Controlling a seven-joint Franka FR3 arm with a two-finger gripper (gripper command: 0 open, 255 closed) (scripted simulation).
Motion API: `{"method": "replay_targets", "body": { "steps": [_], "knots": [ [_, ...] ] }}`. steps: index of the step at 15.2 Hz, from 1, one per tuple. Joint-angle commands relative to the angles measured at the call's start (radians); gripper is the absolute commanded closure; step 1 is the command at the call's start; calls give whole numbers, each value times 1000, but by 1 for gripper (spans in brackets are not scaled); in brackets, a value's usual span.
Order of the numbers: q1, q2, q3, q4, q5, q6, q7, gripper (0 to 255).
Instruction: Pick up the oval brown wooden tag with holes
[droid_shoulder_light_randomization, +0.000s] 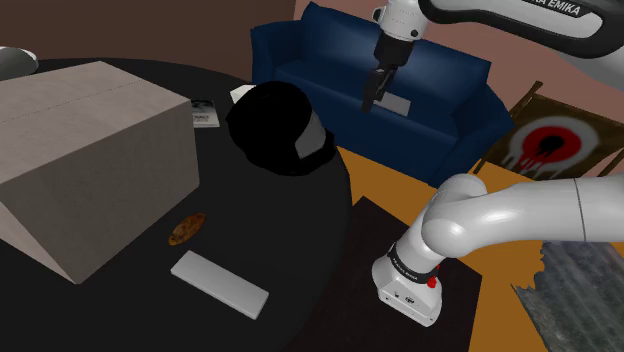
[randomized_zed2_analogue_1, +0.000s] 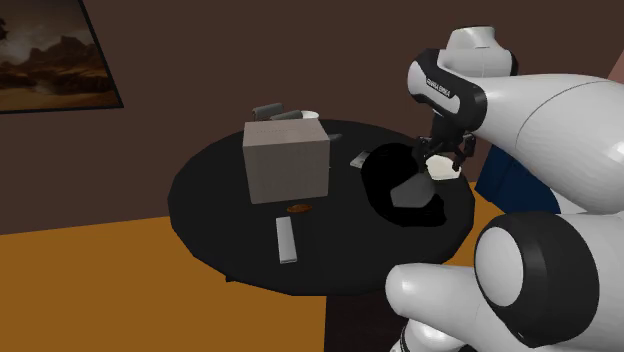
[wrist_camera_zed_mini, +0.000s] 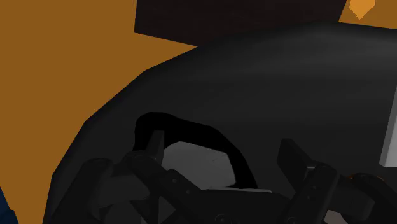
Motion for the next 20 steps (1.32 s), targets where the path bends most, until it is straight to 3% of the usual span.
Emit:
{"method": "replay_targets", "body": {
  "steps": [1, 11, 20],
  "knots": [
    [0, 0, 0, 0, 0, 0, 0, 0],
    [-6, -24, 268, -155, 193, 118, 453, 0],
    [-36, 143, 532, -143, 337, 287, 859, 0]
  ]
}}
